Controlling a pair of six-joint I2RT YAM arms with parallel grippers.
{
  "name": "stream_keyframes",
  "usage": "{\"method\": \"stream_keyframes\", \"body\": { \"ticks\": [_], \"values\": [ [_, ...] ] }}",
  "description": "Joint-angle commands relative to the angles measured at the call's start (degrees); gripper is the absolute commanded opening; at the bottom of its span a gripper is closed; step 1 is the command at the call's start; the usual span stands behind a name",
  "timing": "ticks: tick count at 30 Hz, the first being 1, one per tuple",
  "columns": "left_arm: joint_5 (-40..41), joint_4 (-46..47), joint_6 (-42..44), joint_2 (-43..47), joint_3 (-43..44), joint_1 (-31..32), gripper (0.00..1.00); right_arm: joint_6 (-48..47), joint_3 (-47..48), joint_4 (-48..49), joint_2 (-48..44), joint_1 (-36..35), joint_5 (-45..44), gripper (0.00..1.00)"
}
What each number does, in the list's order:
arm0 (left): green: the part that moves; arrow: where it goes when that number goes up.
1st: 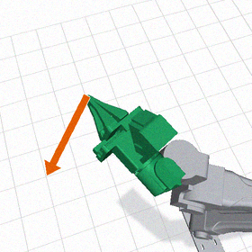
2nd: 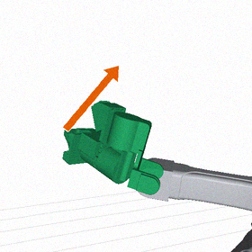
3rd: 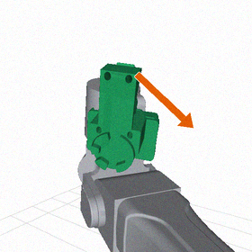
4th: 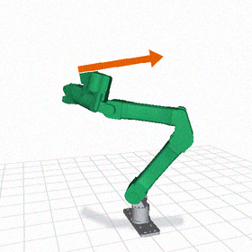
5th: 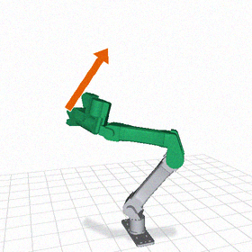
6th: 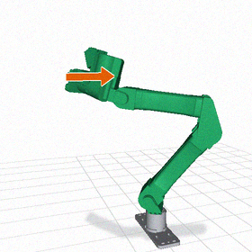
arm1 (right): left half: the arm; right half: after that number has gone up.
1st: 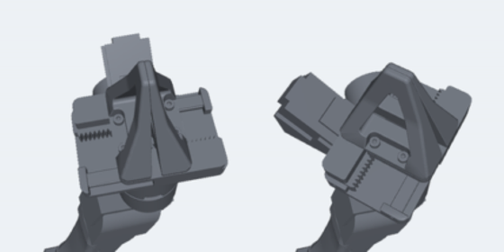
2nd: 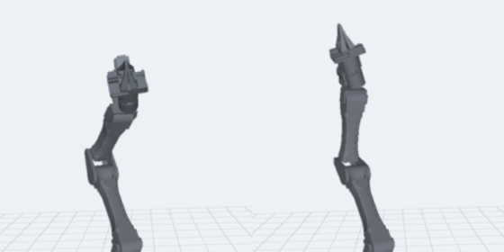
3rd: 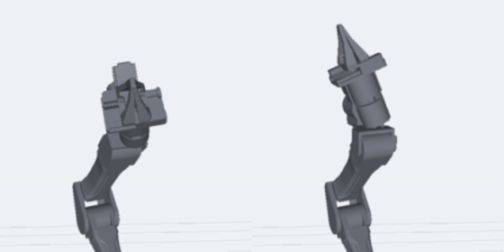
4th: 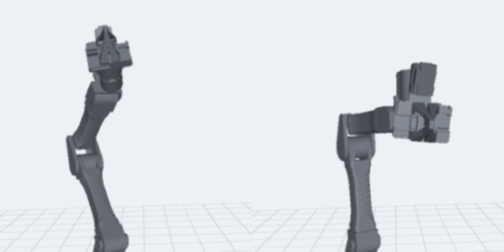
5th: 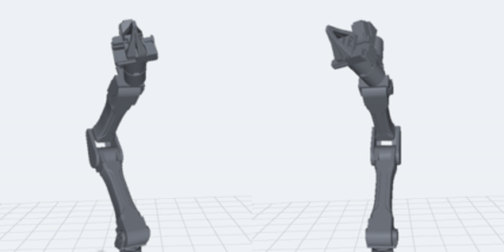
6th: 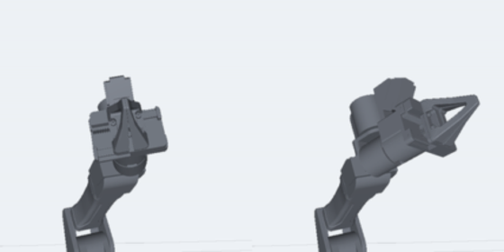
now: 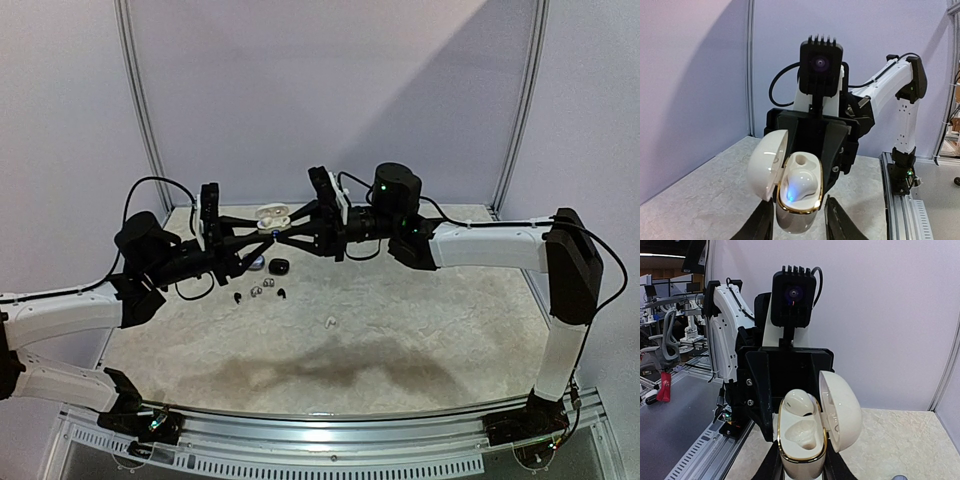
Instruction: Insert the wireless bluetooth earbuds into the charging case
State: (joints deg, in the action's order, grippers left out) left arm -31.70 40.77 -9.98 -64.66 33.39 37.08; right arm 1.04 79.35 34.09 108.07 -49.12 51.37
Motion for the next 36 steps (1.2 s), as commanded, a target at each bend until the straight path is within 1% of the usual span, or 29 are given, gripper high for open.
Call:
{"method": "stream_keyframes", "body": {
  "ticks": [1, 4, 10, 14, 15, 16, 17, 18, 20, 21, 22, 25, 28, 29, 31, 36],
  "values": [
    [-0.37, -0.48, -0.01, -0.64, 0.53, 0.84, 0.35, 0.28, 1.33, 1.3, 1.0, -0.32, 0.56, 0.0],
    [-0.44, -0.05, 0.3, -0.77, 0.81, 0.89, 0.28, 0.28, 1.33, 1.28, 0.98, -0.31, 0.57, 0.0],
    [0.17, 0.6, 0.74, -0.82, 1.11, 0.98, 0.0, 0.3, 1.33, 0.94, 1.11, -0.32, 0.57, 0.0],
    [1.58, 0.71, 0.34, -0.81, 0.96, 0.98, 0.0, 0.06, 1.39, 0.0, 1.16, -0.36, -0.2, 0.01],
    [2.43, 0.67, 0.24, -0.67, 0.79, 0.98, 0.0, 0.07, 1.42, -0.47, 1.11, -0.33, -0.89, 0.09],
    [3.46, 0.52, 0.0, -0.47, 0.57, 0.98, 0.0, 0.23, 1.61, -1.26, 1.17, -0.33, -2.07, 0.21],
    [5.13, 0.33, -0.1, -0.3, 0.22, 0.98, 0.0, 0.4, 1.83, -2.56, 1.18, -0.23, -3.39, 0.3],
    [7.33, 0.02, 0.0, 0.04, -0.1, 0.98, 0.0, 0.53, 2.24, -4.43, 1.04, -0.07, -5.28, 0.38],
    [11.43, -0.81, 0.23, 0.67, -0.84, 0.9, 0.0, 1.27, 3.27, -9.99, 0.8, 0.6, -9.67, 0.5],
    [12.84, -1.19, 0.28, 1.11, -1.19, 0.81, 0.0, 1.78, 3.94, -13.07, 0.61, 1.09, -11.83, 0.53],
    [13.8, -1.48, 0.31, 1.5, -1.77, 0.67, 0.0, 2.77, 4.65, -16.79, 0.37, 1.68, -14.0, 0.54],
    [15.2, -2.02, 0.16, 2.99, -3.25, 0.47, 0.0, 4.0, 6.6, -30.95, -0.02, 2.78, -21.36, 0.54],
    [16.37, -2.53, 0.37, 4.22, -4.66, 0.32, 0.0, 3.85, 7.24, -42.03, -0.14, 3.19, -27.71, 0.52],
    [16.71, -2.65, 0.39, 4.58, -4.99, 0.28, 0.0, 3.73, 7.18, -44.82, 0.02, 3.2, -30.6, 0.51],
    [17.03, -2.63, 0.6, 5.28, -5.64, 0.11, 0.0, 3.71, 6.7, -49.52, 0.55, 3.4, -33.02, 0.48],
    [16.87, -2.93, 1.43, 7.0, -7.15, -0.17, 0.0, 2.09, 6.31, -58.92, 4.14, 3.68, -37.43, 0.37]
  ]
}}
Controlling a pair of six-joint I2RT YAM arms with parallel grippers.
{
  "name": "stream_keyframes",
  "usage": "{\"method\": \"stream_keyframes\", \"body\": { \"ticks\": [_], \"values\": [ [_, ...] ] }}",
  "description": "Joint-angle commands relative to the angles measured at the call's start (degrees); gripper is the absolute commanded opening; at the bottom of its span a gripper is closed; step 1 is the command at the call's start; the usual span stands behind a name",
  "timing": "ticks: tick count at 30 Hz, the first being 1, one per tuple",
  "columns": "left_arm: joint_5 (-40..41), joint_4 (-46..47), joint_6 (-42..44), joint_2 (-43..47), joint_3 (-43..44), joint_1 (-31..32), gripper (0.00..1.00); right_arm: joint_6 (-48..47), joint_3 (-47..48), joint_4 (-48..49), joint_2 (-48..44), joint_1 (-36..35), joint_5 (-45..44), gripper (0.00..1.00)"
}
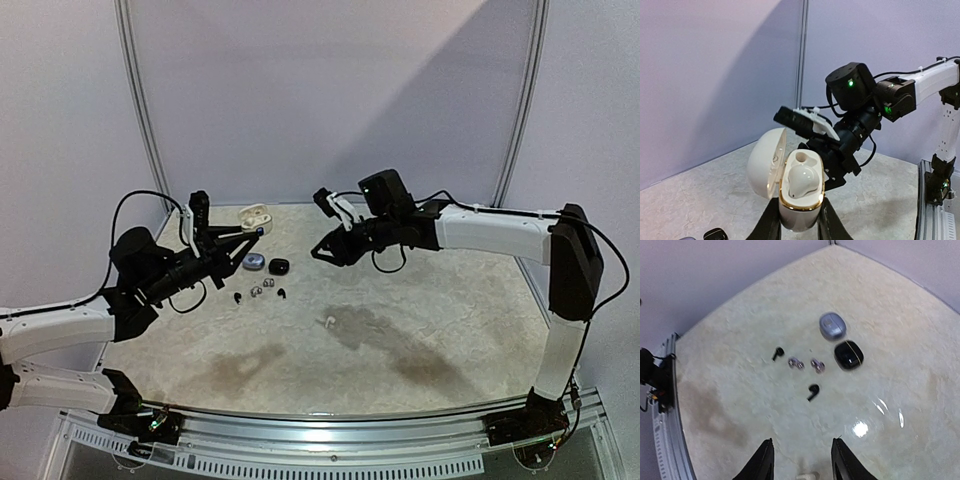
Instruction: Insert the wireless bluetooth earbuds into the charging case
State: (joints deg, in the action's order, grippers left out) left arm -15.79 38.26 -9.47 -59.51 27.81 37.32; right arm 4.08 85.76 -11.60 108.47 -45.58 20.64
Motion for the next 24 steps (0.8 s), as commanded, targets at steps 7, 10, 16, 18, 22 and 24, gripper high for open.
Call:
{"method": "stream_keyframes", "body": {
  "ticks": [7, 10, 16, 18, 22, 24],
  "values": [
    [1.58, -1.17, 1.11, 3.86, -3.35, -0.57, 0.0, -4.43, -5.44, -15.72, 5.75, -0.01, -6.07, 0.3],
    [1.45, -0.86, 1.28, 3.72, -3.55, -0.58, 0.0, -6.31, -8.03, -13.06, 5.92, -0.12, -5.92, 0.26],
    [1.37, -0.88, 1.83, 3.78, -3.47, -0.67, 0.0, -8.01, -9.72, -10.41, 8.26, -1.4, -4.85, 0.21],
    [1.38, -0.97, 1.87, 3.74, -3.55, -0.76, 0.0, -8.44, -10.14, -9.36, 8.96, -1.79, -4.8, 0.2],
    [1.25, -0.91, 1.94, 3.45, -3.39, -0.76, 0.0, -8.54, -9.56, -9.01, 10.24, -1.96, -4.9, 0.18],
    [1.21, -0.84, 2.0, 3.23, -3.34, -0.76, 0.0, -9.06, -9.4, -8.79, 10.66, -1.95, -4.67, 0.18]
  ]
}}
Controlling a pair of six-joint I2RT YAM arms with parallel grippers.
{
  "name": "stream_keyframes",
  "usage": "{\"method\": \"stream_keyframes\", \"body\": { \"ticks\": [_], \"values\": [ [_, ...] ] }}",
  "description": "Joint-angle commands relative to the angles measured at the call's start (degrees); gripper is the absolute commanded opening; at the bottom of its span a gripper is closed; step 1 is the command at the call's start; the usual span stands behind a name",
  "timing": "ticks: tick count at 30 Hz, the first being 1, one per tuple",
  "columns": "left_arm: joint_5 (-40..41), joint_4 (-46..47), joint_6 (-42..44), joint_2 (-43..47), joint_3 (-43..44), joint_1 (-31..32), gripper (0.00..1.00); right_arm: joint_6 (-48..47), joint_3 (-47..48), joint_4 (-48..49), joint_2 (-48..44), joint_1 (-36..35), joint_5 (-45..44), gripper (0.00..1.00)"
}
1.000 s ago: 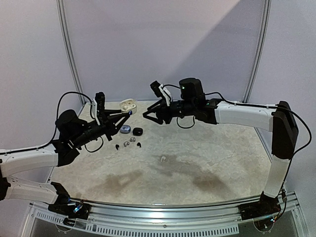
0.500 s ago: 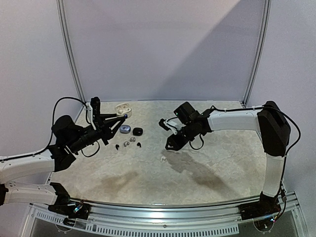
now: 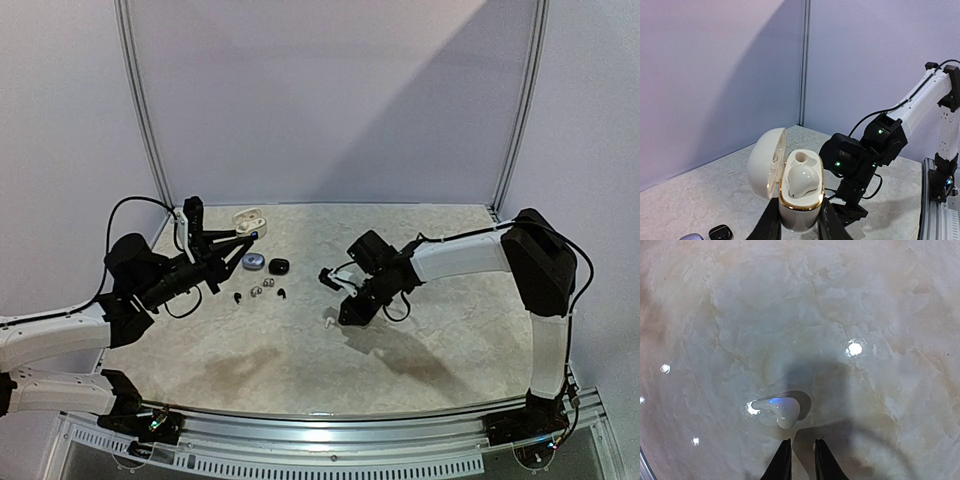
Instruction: Insert the wireless bluetooth earbuds into the charging case
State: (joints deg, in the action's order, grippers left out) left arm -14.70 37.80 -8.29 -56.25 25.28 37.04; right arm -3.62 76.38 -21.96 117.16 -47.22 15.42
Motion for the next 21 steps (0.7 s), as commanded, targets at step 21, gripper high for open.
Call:
{"method": "stream_keyframes", "body": {
  "ticks": [21],
  "values": [
    [-0.46, -0.45, 1.41, -1.06, -0.24, -0.56, 0.0, -4.97, 4.0, 1.51, 4.46, -1.58, 3.99, 0.15]
  ]
}}
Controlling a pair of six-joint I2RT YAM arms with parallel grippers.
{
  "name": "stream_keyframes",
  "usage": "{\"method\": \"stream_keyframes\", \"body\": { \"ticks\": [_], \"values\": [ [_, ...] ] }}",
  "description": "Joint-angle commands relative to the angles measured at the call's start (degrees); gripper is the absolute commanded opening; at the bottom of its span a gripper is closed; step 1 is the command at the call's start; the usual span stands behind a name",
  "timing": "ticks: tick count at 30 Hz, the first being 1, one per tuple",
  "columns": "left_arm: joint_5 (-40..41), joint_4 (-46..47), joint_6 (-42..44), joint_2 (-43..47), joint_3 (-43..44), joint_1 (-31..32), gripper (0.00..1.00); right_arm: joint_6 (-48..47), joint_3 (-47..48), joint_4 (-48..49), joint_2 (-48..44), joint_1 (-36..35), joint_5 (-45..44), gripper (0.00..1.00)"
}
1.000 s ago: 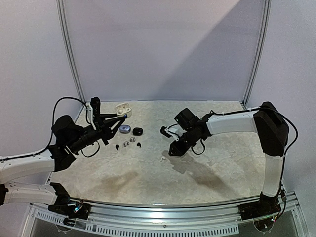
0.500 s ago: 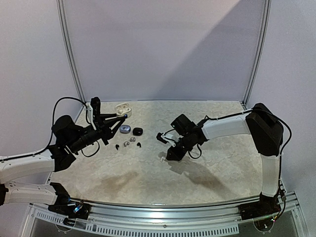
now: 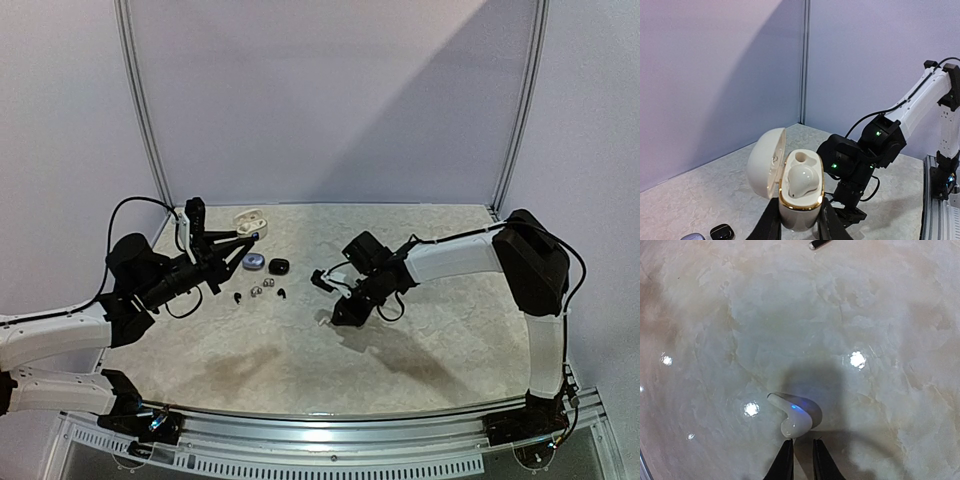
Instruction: Insert the wireless bluetooth earbuds into the charging case
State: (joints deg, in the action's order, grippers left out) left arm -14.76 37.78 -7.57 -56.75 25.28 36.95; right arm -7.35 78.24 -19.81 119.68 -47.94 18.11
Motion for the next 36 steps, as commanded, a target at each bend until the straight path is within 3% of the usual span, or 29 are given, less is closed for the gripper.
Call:
{"method": "stream_keyframes", "body": {
  "ticks": [1, 36],
  "values": [
    [-0.43, -0.43, 0.76, -0.55, -0.23, -0.47, 0.0, -1.46, 2.68, -0.68, 2.11, -0.89, 1.31, 0.15],
    [-0.52, -1.22, 1.42, -0.64, 0.07, -0.56, 0.0, -2.66, 13.21, -0.73, 8.45, -0.72, -1.68, 0.11]
  ]
}}
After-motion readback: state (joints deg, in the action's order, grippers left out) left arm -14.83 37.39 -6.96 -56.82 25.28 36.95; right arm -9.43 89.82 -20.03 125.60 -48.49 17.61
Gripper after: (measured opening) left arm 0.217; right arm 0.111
